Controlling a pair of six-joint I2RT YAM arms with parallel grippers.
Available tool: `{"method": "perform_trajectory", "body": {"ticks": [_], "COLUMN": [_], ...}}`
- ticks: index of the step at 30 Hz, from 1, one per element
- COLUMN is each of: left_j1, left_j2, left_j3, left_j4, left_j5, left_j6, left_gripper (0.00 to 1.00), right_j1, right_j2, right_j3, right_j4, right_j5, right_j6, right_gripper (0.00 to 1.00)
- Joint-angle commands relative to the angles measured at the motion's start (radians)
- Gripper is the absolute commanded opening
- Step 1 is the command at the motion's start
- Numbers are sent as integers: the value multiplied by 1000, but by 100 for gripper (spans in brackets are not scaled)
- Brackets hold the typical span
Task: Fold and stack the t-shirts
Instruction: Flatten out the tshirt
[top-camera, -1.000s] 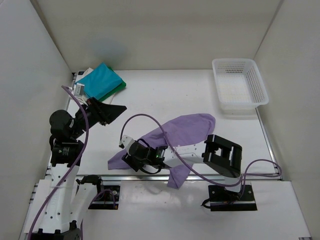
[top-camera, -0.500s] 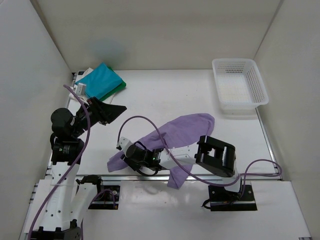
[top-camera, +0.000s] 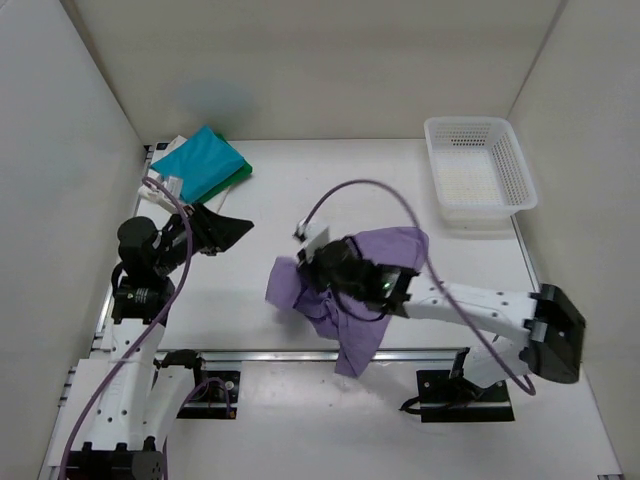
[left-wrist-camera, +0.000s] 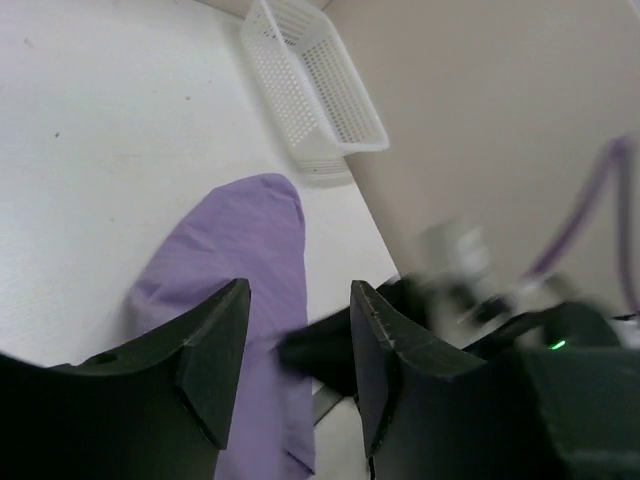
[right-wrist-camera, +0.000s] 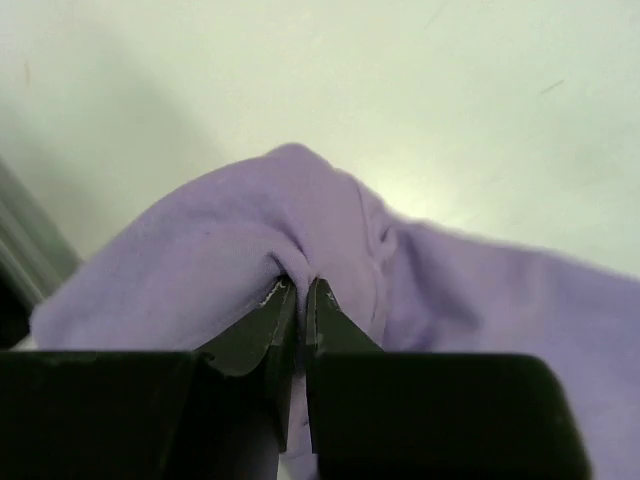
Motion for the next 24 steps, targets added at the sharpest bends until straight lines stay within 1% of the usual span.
{"method": "perform_trajectory", "body": {"ticks": [1,2,4,5,6,8,9,10,11,12,13,15,16,17,18,19,21,23,24], "left_j1": [-9,-4,-26,-35,-44,-55,-59,-59,-65,-70,-67,-52,-41,-29,-21,-15,-13,-22,-26], "left_j2": [-19,-27,-54,-61,-70,-81,-91,-105,-110,-124,-130,-142,-148,-148,-148,-145,-142,-128,-124], "left_j3": [-95,-133,-199,-210,-227,-256,-273,-282,-288,-299,-297,-285,-271,-245,-230,-199,-163,-133,-127], "left_j4": [-3,6,21,11,0,0,4,0,-5,-3,-23,-52,-75,-110,-144,-159,-175,-172,-169], "left_j5": [-46,-48,-75,-81,-104,-120,-121,-126,-118,-131,-141,-149,-152,-173,-189,-203,-226,-218,-218], "left_j6": [29,27,28,35,44,47,45,45,48,58,67,94,116,139,153,174,180,173,171], "left_gripper": [56,58,60,61,63,65,67,71,72,74,75,76,77,77,78,78,78,78,78], "right_j1": [-149,-175,-286,-309,-308,-231,-208,-167,-156,-148,-127,-102,-75,-41,-7,13,57,108,87], "right_j2": [-155,-166,-151,-135,-93,21,58,140,232,286,385,321,290,296,306,334,278,201,182], "right_j3": [119,142,299,358,478,757,842,1022,1231,1354,1589,1482,1462,1513,1556,1648,1577,1489,1475], "right_j4": [-90,-116,-167,-223,-279,-365,-420,-455,-527,-611,-647,-498,-483,-489,-530,-560,-531,-520,-549], "right_j5": [-14,-61,-174,-179,-166,-100,-31,12,14,-1,-8,6,37,63,121,171,250,342,362], "right_j6": [-33,-36,-46,-56,-70,-151,-173,-225,-239,-239,-254,-260,-269,-300,-328,-338,-377,-375,-354], "right_gripper": [0,0,0,0,1,0,0,0,0,0,0,0,1,0,0,0,0,0,0]}}
